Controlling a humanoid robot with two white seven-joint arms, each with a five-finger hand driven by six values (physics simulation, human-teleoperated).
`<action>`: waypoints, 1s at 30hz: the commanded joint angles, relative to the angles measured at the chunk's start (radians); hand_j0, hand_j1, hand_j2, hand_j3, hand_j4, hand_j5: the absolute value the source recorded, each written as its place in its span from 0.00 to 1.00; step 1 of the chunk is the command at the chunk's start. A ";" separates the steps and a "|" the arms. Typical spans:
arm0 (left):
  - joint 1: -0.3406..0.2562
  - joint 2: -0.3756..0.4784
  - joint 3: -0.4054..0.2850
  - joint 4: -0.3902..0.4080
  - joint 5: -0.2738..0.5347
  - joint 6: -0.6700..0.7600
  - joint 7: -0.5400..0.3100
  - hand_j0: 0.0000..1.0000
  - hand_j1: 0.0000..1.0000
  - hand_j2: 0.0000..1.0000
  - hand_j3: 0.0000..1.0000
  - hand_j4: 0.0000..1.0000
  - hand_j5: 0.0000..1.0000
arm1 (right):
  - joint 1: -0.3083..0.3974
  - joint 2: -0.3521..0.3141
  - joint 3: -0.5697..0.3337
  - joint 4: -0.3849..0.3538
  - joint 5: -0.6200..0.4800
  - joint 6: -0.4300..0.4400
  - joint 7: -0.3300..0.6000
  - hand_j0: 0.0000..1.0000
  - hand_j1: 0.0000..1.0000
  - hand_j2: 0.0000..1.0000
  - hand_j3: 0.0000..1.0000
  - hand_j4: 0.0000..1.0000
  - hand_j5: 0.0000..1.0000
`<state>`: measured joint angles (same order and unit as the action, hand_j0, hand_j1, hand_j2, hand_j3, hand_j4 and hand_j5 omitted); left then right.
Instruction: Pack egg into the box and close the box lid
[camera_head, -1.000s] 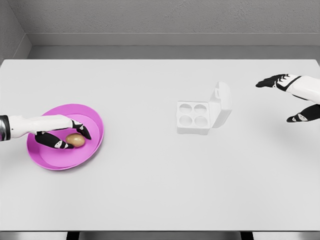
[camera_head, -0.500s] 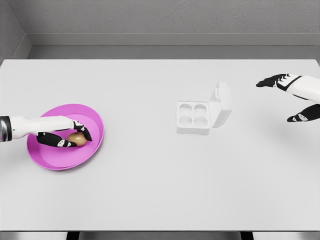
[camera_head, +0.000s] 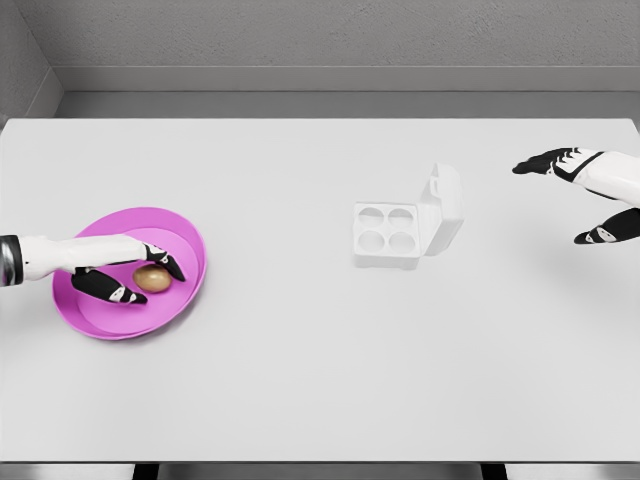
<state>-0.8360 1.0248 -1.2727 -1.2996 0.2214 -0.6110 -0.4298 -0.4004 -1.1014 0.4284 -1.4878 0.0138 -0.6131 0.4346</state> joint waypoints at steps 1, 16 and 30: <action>0.000 0.000 0.001 0.002 0.000 0.000 -0.001 0.51 0.51 0.51 0.51 0.51 0.51 | 0.000 -0.002 0.000 0.000 -0.006 0.002 0.000 1.00 1.00 1.00 1.00 1.00 1.00; -0.003 0.000 0.030 -0.004 0.001 0.000 0.000 0.39 0.39 0.39 0.39 0.39 0.39 | 0.000 -0.002 -0.002 0.012 -0.008 0.002 0.000 1.00 1.00 1.00 1.00 1.00 1.00; -0.012 0.000 0.104 -0.012 0.006 0.000 0.000 0.38 0.38 0.38 0.38 0.38 0.38 | 0.000 -0.002 -0.002 0.015 -0.008 0.002 0.000 1.00 1.00 1.00 1.00 1.00 1.00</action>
<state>-0.8498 1.0247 -1.1800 -1.3102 0.2197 -0.6143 -0.4309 -0.4004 -1.1014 0.4269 -1.4733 0.0132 -0.6131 0.4346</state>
